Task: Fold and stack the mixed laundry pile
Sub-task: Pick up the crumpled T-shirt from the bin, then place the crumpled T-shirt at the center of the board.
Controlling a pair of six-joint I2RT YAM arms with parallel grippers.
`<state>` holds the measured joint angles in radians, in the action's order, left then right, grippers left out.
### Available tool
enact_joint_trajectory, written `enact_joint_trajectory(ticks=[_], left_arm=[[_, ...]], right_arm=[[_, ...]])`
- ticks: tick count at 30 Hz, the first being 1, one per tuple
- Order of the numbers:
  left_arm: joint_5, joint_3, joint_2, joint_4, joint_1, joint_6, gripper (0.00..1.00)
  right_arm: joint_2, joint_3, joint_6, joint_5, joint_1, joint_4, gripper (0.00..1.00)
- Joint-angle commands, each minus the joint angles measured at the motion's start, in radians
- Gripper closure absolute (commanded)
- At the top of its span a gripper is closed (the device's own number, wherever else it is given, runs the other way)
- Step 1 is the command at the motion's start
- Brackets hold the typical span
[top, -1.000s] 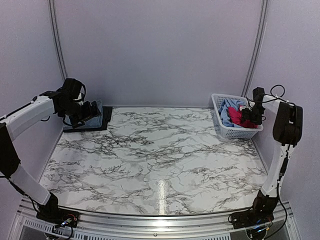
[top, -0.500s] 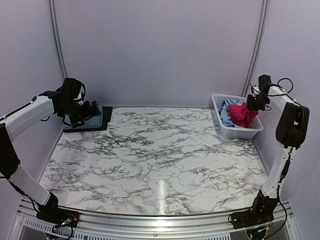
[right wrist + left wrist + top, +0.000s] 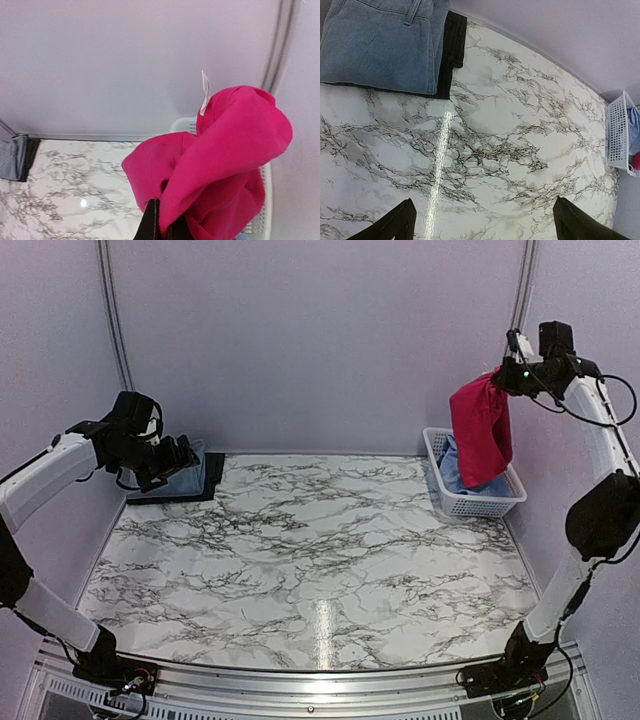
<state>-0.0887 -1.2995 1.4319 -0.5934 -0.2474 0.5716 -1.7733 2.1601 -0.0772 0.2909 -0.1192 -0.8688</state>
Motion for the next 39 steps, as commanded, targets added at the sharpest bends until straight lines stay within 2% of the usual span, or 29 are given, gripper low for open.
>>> enact_joint_trajectory(ticks=[1, 6, 12, 15, 19, 28, 39], left_arm=[[-0.015, 0.023, -0.042, 0.011, 0.008, -0.007, 0.01], [-0.022, 0.018, -0.046, 0.012, 0.011, -0.008, 0.01], [-0.037, -0.002, -0.041, 0.012, 0.016, -0.015, 0.01], [-0.042, -0.004, -0.042, 0.012, 0.019, -0.018, 0.01], [-0.042, -0.003, -0.046, 0.010, 0.026, -0.022, 0.01], [-0.047, -0.031, -0.027, 0.009, 0.053, -0.023, 0.01], [-0.069, -0.071, 0.008, 0.012, 0.072, -0.024, 0.01]], right_arm=[[0.069, 0.074, -0.081, 0.145, 0.086, 0.005, 1.00], [0.099, 0.139, -0.124, 0.188, 0.239, 0.036, 1.00], [0.102, 0.203, -0.189, 0.209, 0.354, 0.083, 1.00], [0.101, 0.226, -0.196, 0.192, 0.356, 0.094, 1.00], [0.104, 0.230, -0.226, 0.241, 0.355, 0.178, 1.00], [0.077, 0.265, -0.448, 0.430, 0.356, 0.514, 1.00], [0.037, 0.316, -0.620, 0.433, 0.337, 0.791, 1.00]])
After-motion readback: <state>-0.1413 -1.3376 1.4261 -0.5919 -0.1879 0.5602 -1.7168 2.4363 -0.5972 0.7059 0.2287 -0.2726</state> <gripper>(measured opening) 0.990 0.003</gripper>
